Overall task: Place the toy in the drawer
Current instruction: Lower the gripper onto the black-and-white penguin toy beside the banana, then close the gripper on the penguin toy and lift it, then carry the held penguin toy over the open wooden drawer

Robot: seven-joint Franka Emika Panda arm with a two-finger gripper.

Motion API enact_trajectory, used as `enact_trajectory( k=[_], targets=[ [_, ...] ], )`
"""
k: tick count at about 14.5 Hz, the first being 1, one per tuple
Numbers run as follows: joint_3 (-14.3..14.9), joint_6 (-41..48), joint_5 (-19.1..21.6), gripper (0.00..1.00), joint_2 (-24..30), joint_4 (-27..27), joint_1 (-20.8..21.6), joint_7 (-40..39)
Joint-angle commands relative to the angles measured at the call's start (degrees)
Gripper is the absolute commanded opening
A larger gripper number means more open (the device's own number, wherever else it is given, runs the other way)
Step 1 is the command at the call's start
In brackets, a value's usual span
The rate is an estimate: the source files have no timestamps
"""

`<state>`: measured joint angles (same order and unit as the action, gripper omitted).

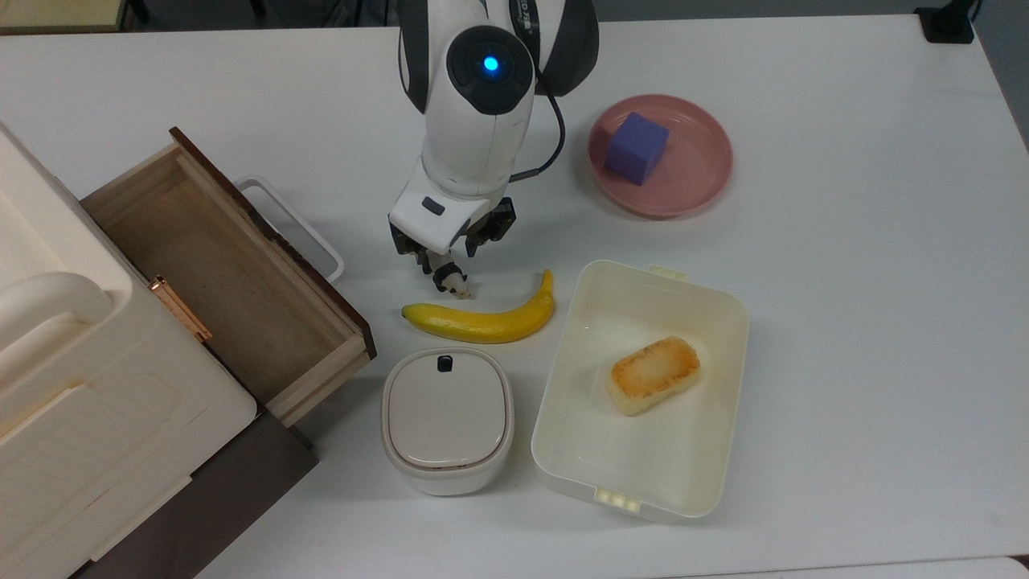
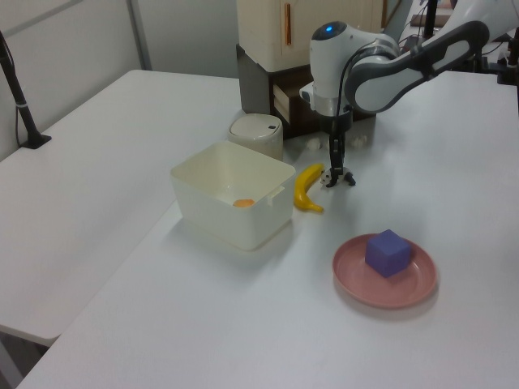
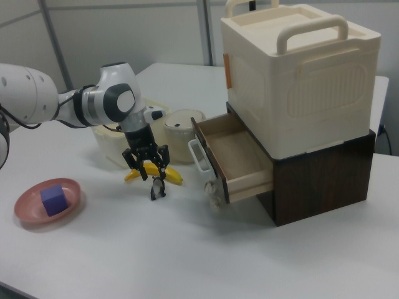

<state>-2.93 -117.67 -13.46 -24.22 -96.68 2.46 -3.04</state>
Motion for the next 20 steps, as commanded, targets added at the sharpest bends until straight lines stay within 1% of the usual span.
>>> enact_trajectory(
  k=[1, 4, 6, 7, 8, 9, 10, 11, 12, 13, 14, 15, 16, 18, 19, 20],
  targets=[
    [0.38, -3.26, -1.92, 0.63, -1.17, -0.09, 0.53, -0.47],
    [0.38, -3.53, -3.41, 0.63, -1.79, -0.27, 0.53, -0.47],
    [0.38, -3.53, -3.51, 0.63, -2.05, -0.53, 0.53, -0.47],
    [0.38, -3.53, -3.51, 0.57, -2.06, -0.88, 0.62, -0.47],
    [0.38, -3.45, -3.51, 0.48, -1.97, -0.88, 0.62, -0.47],
    [0.38, -3.36, -3.33, 0.27, -1.97, -0.8, 0.62, -0.38],
    [0.38, -2.84, -2.9, 0.01, -1.36, -0.71, 0.62, -0.47],
    [0.38, -2.05, -2.89, 0.0, -0.57, -0.62, 0.44, -0.91],
    [0.38, 1.01, -2.54, 0.0, 1.27, -0.01, 0.09, -2.13],
    [0.56, 4.34, -1.84, 0.0, 3.46, 0.69, -0.09, -5.88],
    [1.08, 6.9, 0.08, 0.0, 4.87, 0.96, -0.09, -8.62],
    [1.35, 9.19, 2.71, 0.0, 6.37, 2.44, -0.17, -11.43],
    [2.13, 11.99, 5.26, 0.0, 7.34, 4.55, -0.61, -13.89],
    [4.59, 18.14, 8.78, 0.0, 7.61, 11.56, -0.88, -17.76],
    [5.82, 19.22, 9.41, 0.0, 7.61, 14.38, -0.96, -19.96],
    [7.66, 18.97, 9.33, 0.0, 7.53, 15.89, -1.05, -21.9]
  ],
)
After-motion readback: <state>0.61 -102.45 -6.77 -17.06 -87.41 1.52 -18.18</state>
